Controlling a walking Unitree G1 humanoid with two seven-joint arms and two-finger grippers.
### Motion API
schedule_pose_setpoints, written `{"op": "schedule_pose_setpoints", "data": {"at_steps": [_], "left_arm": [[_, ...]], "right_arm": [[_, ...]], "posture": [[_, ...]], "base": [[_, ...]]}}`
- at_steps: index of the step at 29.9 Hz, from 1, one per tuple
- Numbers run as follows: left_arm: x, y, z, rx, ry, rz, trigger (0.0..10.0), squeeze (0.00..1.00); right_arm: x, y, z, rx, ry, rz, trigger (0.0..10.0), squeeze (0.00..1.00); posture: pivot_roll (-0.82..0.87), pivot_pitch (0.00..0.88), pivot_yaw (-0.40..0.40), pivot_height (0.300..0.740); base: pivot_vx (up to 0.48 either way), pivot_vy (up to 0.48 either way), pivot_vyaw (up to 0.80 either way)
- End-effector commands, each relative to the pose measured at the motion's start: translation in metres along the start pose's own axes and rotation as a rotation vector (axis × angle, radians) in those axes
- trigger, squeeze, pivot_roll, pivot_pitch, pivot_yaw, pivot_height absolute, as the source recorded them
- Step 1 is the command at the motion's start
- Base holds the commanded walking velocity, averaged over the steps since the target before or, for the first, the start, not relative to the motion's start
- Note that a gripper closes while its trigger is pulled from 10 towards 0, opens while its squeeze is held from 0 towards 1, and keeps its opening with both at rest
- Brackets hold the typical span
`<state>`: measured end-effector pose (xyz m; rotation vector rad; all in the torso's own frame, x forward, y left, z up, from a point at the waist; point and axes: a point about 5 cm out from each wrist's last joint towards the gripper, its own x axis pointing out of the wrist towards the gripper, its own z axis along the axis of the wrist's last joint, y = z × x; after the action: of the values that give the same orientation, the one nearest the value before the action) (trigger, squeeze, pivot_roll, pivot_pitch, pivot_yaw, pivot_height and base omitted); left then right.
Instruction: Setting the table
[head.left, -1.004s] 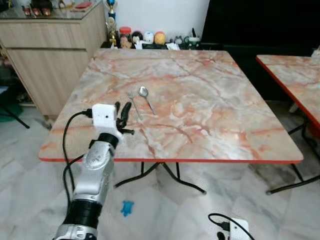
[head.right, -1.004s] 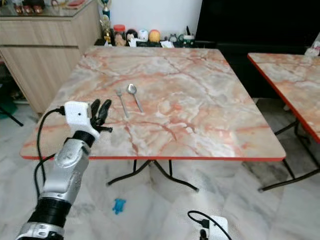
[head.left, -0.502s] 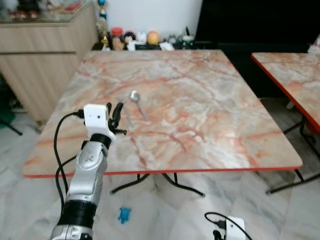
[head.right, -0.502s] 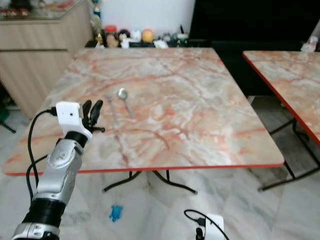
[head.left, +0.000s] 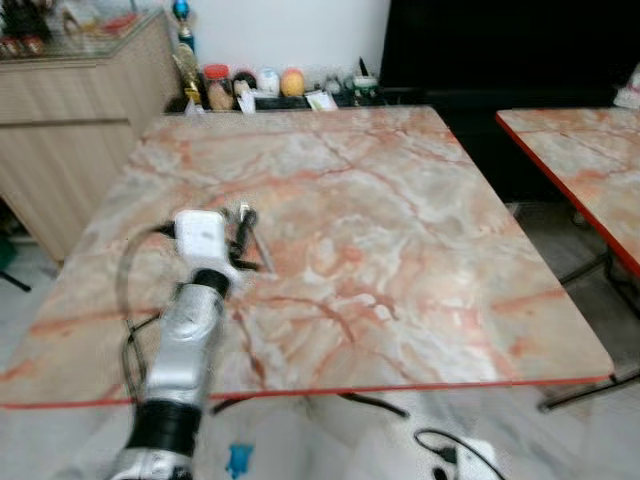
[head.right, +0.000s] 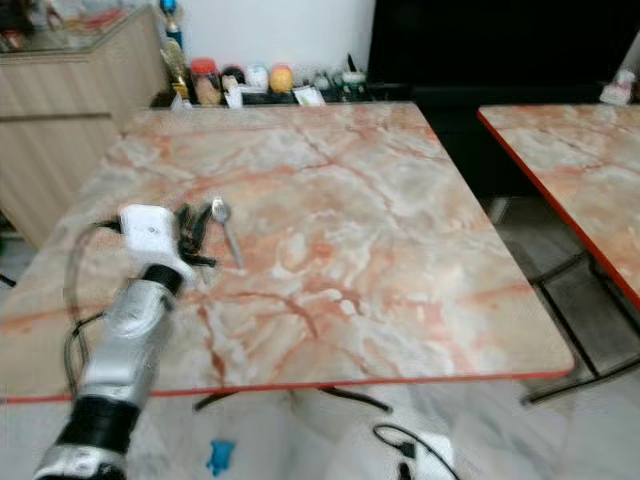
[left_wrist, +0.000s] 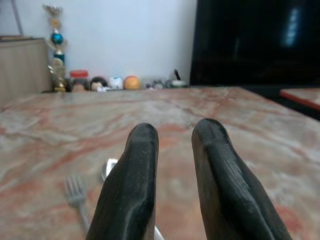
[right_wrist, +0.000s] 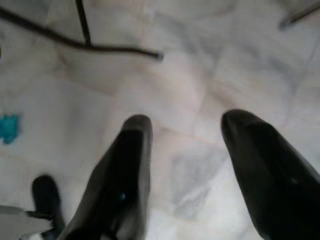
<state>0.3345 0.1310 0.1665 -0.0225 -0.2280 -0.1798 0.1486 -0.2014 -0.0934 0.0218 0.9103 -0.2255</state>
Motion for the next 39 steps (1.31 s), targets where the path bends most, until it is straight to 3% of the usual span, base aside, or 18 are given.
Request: {"op": "schedule_pose_setpoints", "data": {"at_steps": [1,7,27,31,39], "left_arm": [[-0.0014,0.0155,0.0013,0.012,-0.005,0.054,10.0,0.00],[-0.0019,0.0166,-0.0015,-0.004,0.014,0.060,10.0,0.00],[-0.0044,0.0157,-0.0039,-0.051,0.016,0.035,10.0,0.00],[-0.0045,0.0175,-0.0030,-0.056,0.013,0.038,10.0,0.00],[-0.0039,0.0185,-0.0021,-0.057,0.009,0.038,10.0,0.00]], "right_arm": [[0.0013,0.0114,0.0049,-0.005,-0.009,0.032,10.0,0.00],[0.0012,0.0115,0.0046,0.001,-0.008,0.034,10.0,0.00],[0.0006,0.0106,0.0032,0.029,-0.010,0.017,10.0,0.00],[0.0004,0.0103,0.0004,0.078,0.010,-0.003,10.0,0.00],[0.0006,0.0110,0.0004,0.061,0.018,0.005,10.0,0.00]], "posture": [[0.07,0.000,-0.048,0.740],[0.07,0.000,-0.048,0.740],[0.07,0.000,-0.050,0.740],[0.07,0.000,-0.052,0.740],[0.07,0.000,-0.050,0.740]], "base": [[0.000,0.000,0.80],[0.000,0.000,0.66],[0.000,0.000,0.00],[0.000,0.000,0.00],[0.000,0.318,0.00]]}}
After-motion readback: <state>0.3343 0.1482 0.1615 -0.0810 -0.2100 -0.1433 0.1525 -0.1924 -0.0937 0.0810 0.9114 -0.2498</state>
